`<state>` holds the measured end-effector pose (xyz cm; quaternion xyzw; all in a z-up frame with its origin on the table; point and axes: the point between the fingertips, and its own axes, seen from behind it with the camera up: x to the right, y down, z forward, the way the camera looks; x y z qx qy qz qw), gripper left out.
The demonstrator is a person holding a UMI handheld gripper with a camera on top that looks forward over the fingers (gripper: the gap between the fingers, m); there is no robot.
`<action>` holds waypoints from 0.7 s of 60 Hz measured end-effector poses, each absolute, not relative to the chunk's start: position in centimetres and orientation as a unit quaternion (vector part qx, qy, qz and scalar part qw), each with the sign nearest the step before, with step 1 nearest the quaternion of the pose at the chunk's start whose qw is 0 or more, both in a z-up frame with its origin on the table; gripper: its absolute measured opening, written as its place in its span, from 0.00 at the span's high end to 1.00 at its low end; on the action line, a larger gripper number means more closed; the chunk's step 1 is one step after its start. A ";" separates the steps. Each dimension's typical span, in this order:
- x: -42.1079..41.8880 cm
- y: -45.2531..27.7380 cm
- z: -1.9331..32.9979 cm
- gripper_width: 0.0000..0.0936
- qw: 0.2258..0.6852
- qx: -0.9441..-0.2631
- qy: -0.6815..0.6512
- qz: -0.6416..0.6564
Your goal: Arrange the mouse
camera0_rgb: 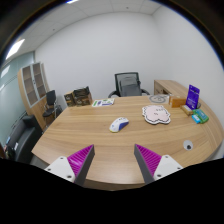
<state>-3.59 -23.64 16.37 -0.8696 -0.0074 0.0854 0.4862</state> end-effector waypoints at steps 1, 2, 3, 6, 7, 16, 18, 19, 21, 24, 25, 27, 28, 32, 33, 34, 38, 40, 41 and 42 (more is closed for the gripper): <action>-4.0 -23.4 16.3 0.11 0.489 -0.868 -0.010 0.085; -4.2 -23.3 16.2 0.11 0.491 -0.867 -0.012 0.084; -4.3 -23.2 16.1 0.11 0.492 -0.867 -0.011 0.081; -4.2 -22.7 15.6 0.11 0.491 -0.868 -0.008 0.073; -4.3 -22.6 15.4 0.11 0.490 -0.869 -0.006 0.071; -4.9 -19.0 12.1 0.11 0.481 -0.874 0.003 0.070; -5.1 -17.8 11.1 0.11 0.478 -0.875 0.005 0.071; -5.2 -17.0 10.6 0.11 0.477 -0.876 0.005 0.072; -5.5 -15.5 9.5 0.11 0.475 -0.877 0.005 0.073; -5.9 -13.1 7.7 0.11 0.468 -0.881 0.003 0.077; -6.1 -12.3 7.1 0.11 0.464 -0.882 0.002 0.078; -6.3 -10.7 6.0 0.11 0.457 -0.886 -0.001 0.080; -6.5 -10.0 5.5 0.11 0.454 -0.887 -0.002 0.082; -7.5 -6.4 4.0 0.11 0.447 -0.890 -0.009 0.093; -7.7 -5.5 3.6 0.11 0.444 -0.891 -0.008 0.095; -8.0 -4.5 3.1 0.11 0.442 -0.892 -0.008 0.098; -9.3 2.9 0.0 0.11 0.430 -0.895 -0.012 0.117; -9.5 4.4 -0.5 0.11 0.428 -0.896 -0.018 0.121; -9.2 4.8 -0.7 0.12 0.430 -0.894 -0.023 0.122; -9.5 5.3 -0.4 0.11 0.433 -0.893 -0.025 0.120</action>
